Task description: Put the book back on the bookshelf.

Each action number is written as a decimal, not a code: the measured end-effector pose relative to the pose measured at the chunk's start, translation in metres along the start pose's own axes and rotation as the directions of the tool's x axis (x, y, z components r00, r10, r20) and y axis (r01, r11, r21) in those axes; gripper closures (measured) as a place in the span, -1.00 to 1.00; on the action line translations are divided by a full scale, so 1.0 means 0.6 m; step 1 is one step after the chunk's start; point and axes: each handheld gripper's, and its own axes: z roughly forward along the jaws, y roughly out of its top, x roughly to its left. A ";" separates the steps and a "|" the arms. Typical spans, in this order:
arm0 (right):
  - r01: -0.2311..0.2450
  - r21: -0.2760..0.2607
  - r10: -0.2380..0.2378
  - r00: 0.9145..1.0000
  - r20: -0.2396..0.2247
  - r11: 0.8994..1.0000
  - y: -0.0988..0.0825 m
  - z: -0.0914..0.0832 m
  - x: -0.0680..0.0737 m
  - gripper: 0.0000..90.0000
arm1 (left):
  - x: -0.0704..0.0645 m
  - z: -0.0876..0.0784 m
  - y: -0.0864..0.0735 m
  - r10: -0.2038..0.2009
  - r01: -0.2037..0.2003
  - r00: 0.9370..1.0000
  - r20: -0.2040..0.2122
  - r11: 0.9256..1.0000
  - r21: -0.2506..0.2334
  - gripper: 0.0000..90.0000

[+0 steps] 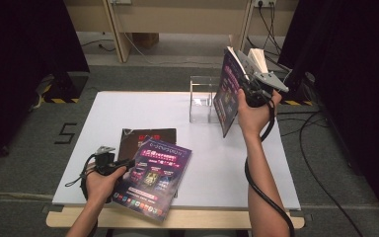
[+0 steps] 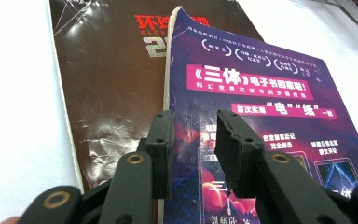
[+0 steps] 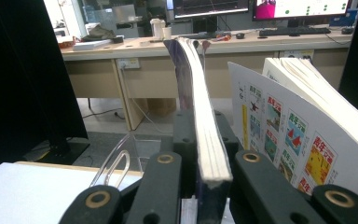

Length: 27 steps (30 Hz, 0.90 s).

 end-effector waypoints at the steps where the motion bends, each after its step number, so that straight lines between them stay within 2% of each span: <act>1: -0.003 0.002 0.003 1.000 -0.001 1.000 0.000 0.001 0.000 0.87 | 0.000 0.000 0.000 0.000 0.000 1.000 0.000 1.000 0.000 0.47; 7: -0.012 0.005 0.012 1.000 0.001 1.000 -0.001 0.006 0.000 0.88 | 0.000 -0.001 0.000 -0.002 0.002 1.000 0.000 1.000 -0.003 0.47; 27: -0.002 -0.002 0.002 1.000 0.021 1.000 0.007 0.016 -0.003 0.88 | 0.001 -0.001 0.001 0.001 -0.001 1.000 -0.003 1.000 -0.005 0.47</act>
